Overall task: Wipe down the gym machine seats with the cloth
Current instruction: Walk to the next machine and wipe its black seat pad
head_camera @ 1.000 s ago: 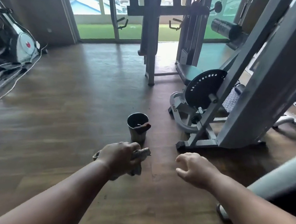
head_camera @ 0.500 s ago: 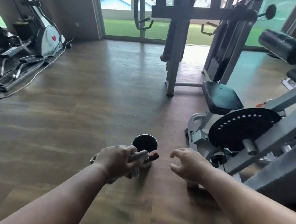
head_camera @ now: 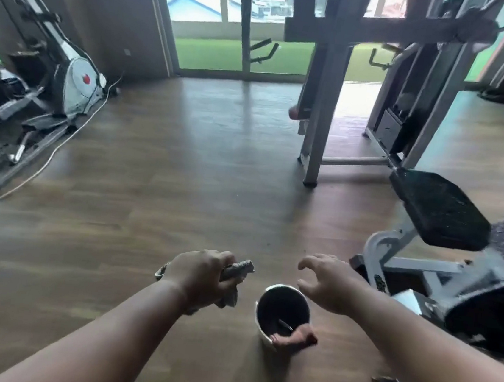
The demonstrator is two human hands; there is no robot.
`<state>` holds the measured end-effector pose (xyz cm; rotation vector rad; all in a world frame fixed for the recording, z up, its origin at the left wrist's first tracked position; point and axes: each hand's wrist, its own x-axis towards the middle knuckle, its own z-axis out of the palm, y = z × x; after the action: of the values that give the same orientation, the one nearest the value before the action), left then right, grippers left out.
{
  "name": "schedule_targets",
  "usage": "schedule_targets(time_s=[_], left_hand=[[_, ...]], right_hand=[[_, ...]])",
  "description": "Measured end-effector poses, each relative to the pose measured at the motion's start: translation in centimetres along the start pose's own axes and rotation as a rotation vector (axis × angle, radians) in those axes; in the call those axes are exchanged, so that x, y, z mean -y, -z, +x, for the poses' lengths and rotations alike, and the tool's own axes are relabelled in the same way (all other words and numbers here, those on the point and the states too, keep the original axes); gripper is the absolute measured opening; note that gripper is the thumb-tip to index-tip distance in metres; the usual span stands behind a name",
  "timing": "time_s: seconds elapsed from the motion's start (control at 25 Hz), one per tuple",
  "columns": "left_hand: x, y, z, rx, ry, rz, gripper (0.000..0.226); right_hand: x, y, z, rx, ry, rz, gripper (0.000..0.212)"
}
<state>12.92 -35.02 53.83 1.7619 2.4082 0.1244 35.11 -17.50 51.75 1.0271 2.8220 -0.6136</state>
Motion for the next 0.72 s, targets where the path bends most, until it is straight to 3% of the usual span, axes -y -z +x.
schedule_targets(time_s=[0.28, 0.72], left_hand=[[15.0, 5.6, 11.8, 0.019, 0.002, 0.044, 0.045], [27.2, 8.5, 39.4, -0.019, -0.003, 0.086, 0.047]], right_hand=[[6.9, 1.3, 17.6, 0.018, -0.025, 0.049, 0.044], [3.0, 7.5, 47.9, 0.019, -0.018, 0.011, 0.042]])
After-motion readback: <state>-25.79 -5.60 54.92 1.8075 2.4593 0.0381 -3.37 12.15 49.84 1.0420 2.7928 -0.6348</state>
